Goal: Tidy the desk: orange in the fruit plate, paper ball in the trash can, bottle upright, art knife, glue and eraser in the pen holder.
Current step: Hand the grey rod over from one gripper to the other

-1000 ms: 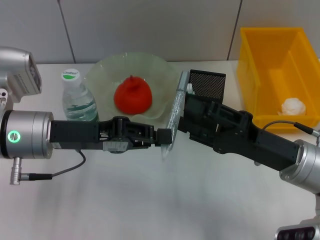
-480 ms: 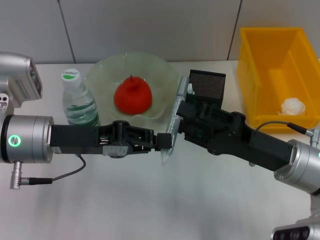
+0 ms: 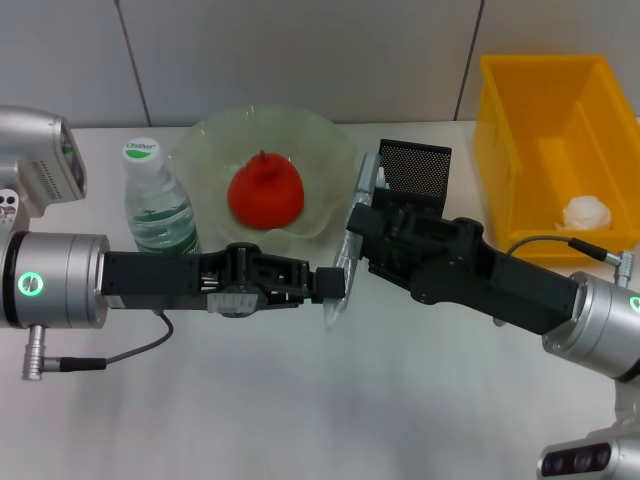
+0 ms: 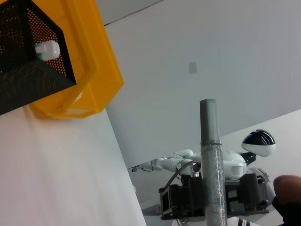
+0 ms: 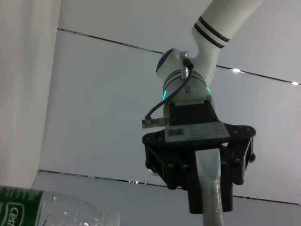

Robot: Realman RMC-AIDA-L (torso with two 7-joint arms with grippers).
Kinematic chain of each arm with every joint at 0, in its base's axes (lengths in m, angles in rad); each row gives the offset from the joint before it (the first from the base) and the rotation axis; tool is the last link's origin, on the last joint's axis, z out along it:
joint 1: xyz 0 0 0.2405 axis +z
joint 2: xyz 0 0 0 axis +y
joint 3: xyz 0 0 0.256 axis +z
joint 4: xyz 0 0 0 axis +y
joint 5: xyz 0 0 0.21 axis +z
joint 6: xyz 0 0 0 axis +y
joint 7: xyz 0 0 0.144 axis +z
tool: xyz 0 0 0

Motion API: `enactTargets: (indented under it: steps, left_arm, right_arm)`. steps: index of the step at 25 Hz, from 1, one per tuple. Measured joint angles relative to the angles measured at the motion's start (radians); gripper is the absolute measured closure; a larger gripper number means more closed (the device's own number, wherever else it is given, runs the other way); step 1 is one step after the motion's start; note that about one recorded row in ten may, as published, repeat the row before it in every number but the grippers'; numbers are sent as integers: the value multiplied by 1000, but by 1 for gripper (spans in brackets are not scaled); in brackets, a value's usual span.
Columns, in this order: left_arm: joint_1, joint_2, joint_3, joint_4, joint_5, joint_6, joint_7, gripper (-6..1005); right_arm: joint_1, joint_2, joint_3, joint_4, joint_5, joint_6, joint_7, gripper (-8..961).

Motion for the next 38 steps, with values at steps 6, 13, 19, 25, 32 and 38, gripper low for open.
enactTargets:
  steps: [6,13,19,25,32,38]
  left_arm:
    - [-7,1,2,-10,0,0,-1,856]
    - [-9,4,1,-11,0,-1,-1,855]
    - [-9,4,0,-12,0,-2,-1,844]
    - [-10,4,2,-12,0,-2,-1,823]
    - [-10,4,2,-23,-2,-3,1,798]
    - [-12,5,4,-26,-2,-1,11,776]
  right_arm:
    - [6,0,-5,3,0,17,0,574]
    - [8,1,-13,3,2,27,0,607]
    - [8,1,-13,2,2,27,-11,642]
    - [8,1,-13,3,2,27,-21,694]
    - [8,1,-13,3,2,23,-26,736]
    - [7,1,-13,2,2,21,-27,804]
